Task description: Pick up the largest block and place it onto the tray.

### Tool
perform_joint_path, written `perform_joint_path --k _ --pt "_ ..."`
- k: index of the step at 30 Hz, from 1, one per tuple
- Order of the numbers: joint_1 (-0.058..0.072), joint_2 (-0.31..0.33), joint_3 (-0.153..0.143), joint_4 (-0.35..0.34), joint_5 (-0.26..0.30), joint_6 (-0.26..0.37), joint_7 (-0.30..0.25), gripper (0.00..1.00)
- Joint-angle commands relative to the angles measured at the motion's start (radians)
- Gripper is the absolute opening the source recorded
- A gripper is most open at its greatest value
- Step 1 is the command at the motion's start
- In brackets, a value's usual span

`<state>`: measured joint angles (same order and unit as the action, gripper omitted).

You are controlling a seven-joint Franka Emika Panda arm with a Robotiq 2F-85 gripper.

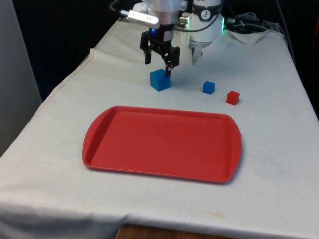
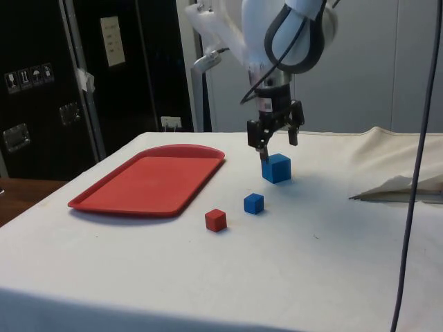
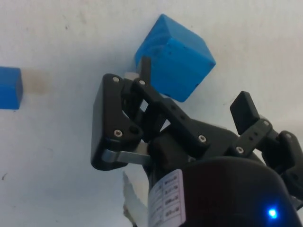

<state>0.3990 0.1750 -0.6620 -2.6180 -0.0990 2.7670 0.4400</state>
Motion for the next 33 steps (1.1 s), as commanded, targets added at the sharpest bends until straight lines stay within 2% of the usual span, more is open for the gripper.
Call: perform_joint_path --k 1,2,3,4,6,10,11,12,19,20,21,26,27,28,33 --pt "-0.007 -0.002 0.013 -0.009 0.029 0.015 -0.008 1.00" --pt "-0.006 0.003 0.015 -0.008 0.038 0.018 -0.008 1.00" --pt "0.000 0.012 0.003 0.000 0.019 0.007 0.000 1.00" --pt "-0.006 0.008 0.017 -0.008 0.047 0.022 -0.007 1.00" --pt "-0.007 0.017 0.022 -0.009 0.065 0.031 -0.008 1.00" --pt "-0.007 0.018 0.035 -0.013 0.105 0.051 -0.012 1.00" --pt "0.000 0.037 0.025 -0.002 0.091 0.043 -0.002 1.00" --pt "-0.006 0.017 0.038 -0.014 0.113 0.055 -0.012 1.00" --pt "-0.003 0.028 0.061 -0.026 0.163 0.094 -0.004 1.00" --pt "0.000 0.035 0.047 -0.016 0.142 0.075 -0.001 1.00" --pt "-0.002 0.033 0.064 -0.027 0.167 0.101 0.000 1.00" --pt "-0.008 0.064 0.085 -0.030 0.176 0.132 0.032 1.00" --pt "0.000 0.069 0.071 -0.025 0.157 0.120 0.038 1.00" --pt "-0.009 0.069 0.087 -0.030 0.176 0.138 0.037 1.00" --pt "-0.008 0.109 0.077 -0.018 0.165 0.167 0.063 1.00"
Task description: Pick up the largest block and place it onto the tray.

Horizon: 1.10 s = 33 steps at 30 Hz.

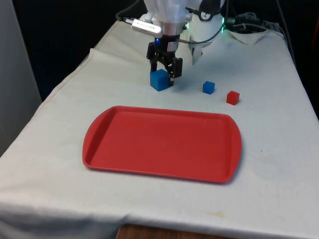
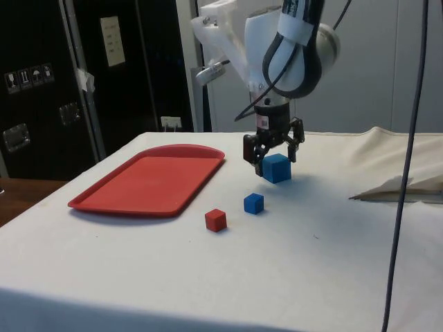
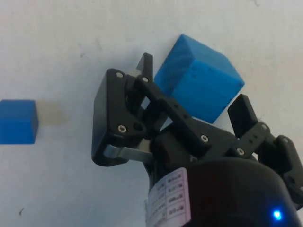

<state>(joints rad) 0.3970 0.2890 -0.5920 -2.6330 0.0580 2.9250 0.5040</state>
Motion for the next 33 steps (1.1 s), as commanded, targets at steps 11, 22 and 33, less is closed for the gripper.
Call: perform_joint_path --k 11,22,33 --pt "0.009 0.006 -0.001 -0.005 0.001 0.027 0.039 0.69" --pt "0.012 0.006 -0.003 -0.008 -0.001 0.033 0.050 0.01" --pt "0.014 -0.021 -0.009 0.063 -0.008 -0.048 0.048 0.01"
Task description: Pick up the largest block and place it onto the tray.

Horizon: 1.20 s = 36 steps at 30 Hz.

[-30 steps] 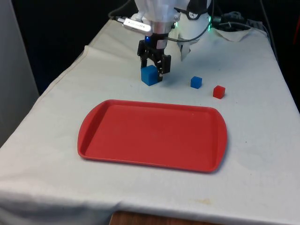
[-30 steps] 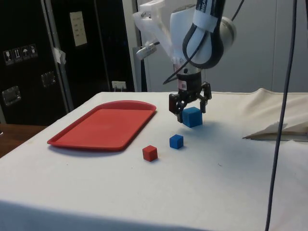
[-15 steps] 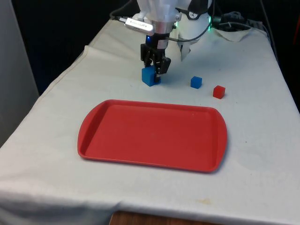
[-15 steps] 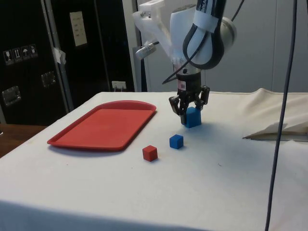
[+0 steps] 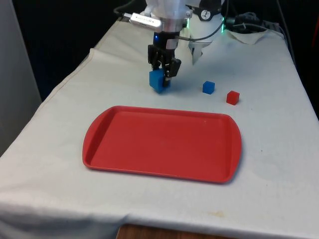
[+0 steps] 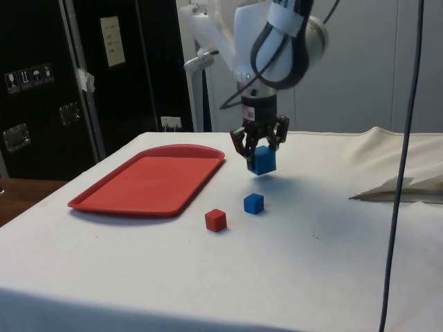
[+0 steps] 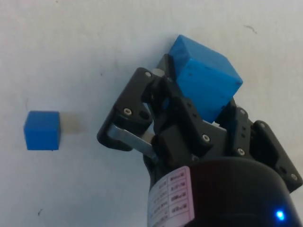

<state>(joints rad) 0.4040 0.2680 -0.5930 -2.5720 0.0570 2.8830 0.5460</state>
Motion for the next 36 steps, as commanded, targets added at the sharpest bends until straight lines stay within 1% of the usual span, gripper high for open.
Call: perform_joint_path --k 1,2,3,4,8,12,19,20,22,23,24,30,31,32,36 --pt "0.006 -0.004 -0.006 0.010 -0.005 -0.017 0.005 0.01" --pt "0.005 -0.007 -0.004 0.017 -0.004 -0.026 0.004 0.01" --pt "0.001 -0.007 0.000 0.015 0.000 -0.020 -0.001 0.01" --pt "0.004 -0.009 -0.002 0.023 -0.002 -0.033 0.003 0.01" --pt "0.002 -0.015 0.002 0.057 0.003 -0.067 -0.001 0.01" --pt "0.003 -0.018 0.007 0.099 0.006 -0.106 -0.002 0.01" --pt "0.003 -0.016 0.014 0.141 0.006 -0.135 -0.002 0.01" --pt "0.006 -0.015 0.014 0.158 0.004 -0.147 0.002 0.01" --pt "0.007 -0.014 0.014 0.175 0.002 -0.158 0.004 0.01" --pt "0.005 -0.010 0.014 0.168 0.000 -0.146 0.001 0.01" --pt "0.008 -0.014 0.015 0.184 0.000 -0.166 0.006 0.01" --pt "0.014 -0.015 0.018 0.244 -0.005 -0.218 0.012 0.01" --pt "0.009 -0.011 0.021 0.241 0.000 -0.208 0.003 0.01" --pt "0.014 -0.015 0.019 0.253 -0.005 -0.225 0.012 0.01" --pt "0.018 -0.010 0.024 0.290 -0.002 -0.251 0.013 0.01"
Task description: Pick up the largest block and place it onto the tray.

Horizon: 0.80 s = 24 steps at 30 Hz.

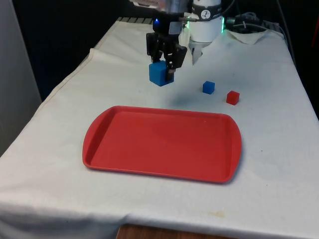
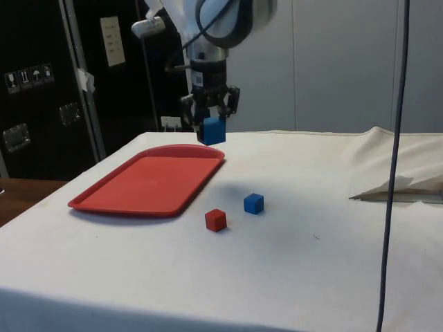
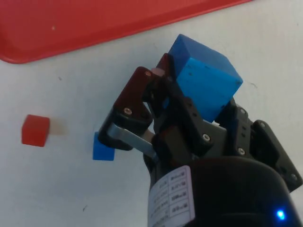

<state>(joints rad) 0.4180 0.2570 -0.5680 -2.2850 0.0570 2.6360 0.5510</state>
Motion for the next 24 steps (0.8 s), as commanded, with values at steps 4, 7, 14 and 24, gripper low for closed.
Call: perform_joint_path --k 4,7,14,24 --pt "0.004 0.007 0.007 0.018 0.003 -0.004 0.004 0.01" --pt "0.001 0.013 0.015 0.028 0.005 0.002 -0.007 0.01" --pt "0.001 0.019 0.021 0.038 0.008 0.013 -0.036 0.01" --pt "-0.001 0.050 0.038 0.083 0.013 0.015 -0.055 0.01"
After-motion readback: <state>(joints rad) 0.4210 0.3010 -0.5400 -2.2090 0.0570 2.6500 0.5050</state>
